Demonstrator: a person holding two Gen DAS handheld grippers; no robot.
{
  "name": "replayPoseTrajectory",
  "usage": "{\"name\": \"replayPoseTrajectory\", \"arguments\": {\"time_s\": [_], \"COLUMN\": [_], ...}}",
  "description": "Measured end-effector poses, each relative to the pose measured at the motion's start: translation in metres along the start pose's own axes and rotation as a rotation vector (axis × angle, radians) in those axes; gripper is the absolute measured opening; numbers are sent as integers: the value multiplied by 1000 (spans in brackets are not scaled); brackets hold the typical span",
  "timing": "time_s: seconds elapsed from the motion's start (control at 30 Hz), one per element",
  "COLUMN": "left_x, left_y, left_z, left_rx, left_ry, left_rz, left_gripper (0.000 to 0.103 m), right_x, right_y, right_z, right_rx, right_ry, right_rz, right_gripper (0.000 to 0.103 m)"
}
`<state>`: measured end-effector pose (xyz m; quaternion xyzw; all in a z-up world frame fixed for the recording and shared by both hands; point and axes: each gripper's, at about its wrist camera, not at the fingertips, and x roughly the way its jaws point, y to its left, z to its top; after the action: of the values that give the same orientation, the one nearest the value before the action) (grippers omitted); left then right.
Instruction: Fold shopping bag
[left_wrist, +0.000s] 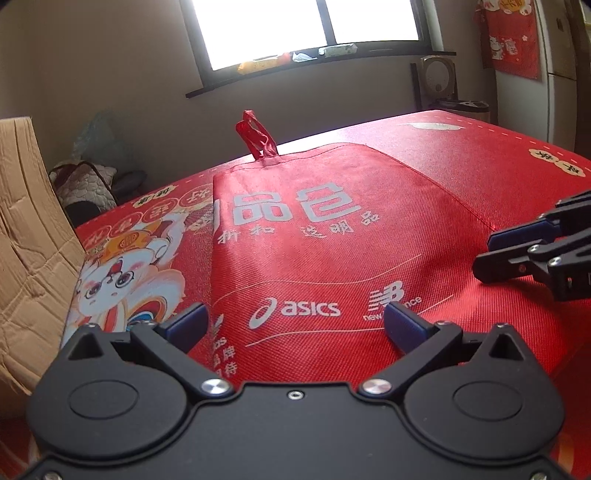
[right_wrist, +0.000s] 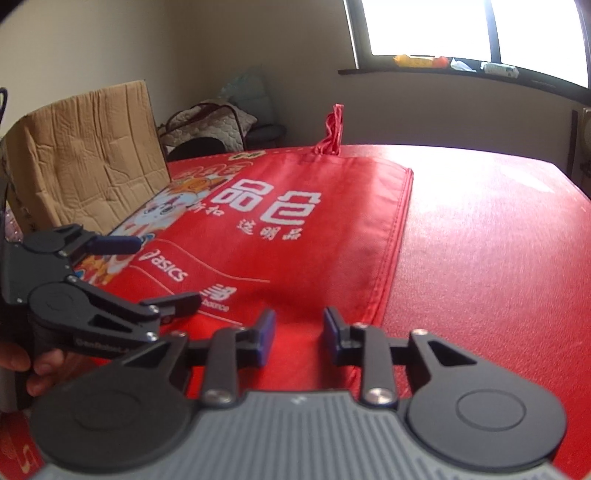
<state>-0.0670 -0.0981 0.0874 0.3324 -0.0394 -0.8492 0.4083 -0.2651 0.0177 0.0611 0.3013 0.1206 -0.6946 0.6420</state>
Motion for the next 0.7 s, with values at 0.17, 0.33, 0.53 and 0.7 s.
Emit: {"name": "replayPoseTrajectory", "arguments": {"time_s": [0.17,0.33,0.53,0.7], "left_x": [-1,-11,-20,-18], "left_y": [24,54,55,42], "left_z": [0,6,14,20], "left_rx": [-58,-200,-236,-186], "left_ry": [-13,-52,-85,-57], "left_rz": [-4,-125,-318,-466], "left_gripper": [102,99,102,102], "right_x": [2,6,5,8], "right_y": [1,17,16,27], "right_z": [0,0,1,-1], "right_rx": [-16,-96,-100,-175], "right_ry": [7,32,42,66], "right_rz": [71,44,50,-8], "right_gripper": [65,86,100,102]}}
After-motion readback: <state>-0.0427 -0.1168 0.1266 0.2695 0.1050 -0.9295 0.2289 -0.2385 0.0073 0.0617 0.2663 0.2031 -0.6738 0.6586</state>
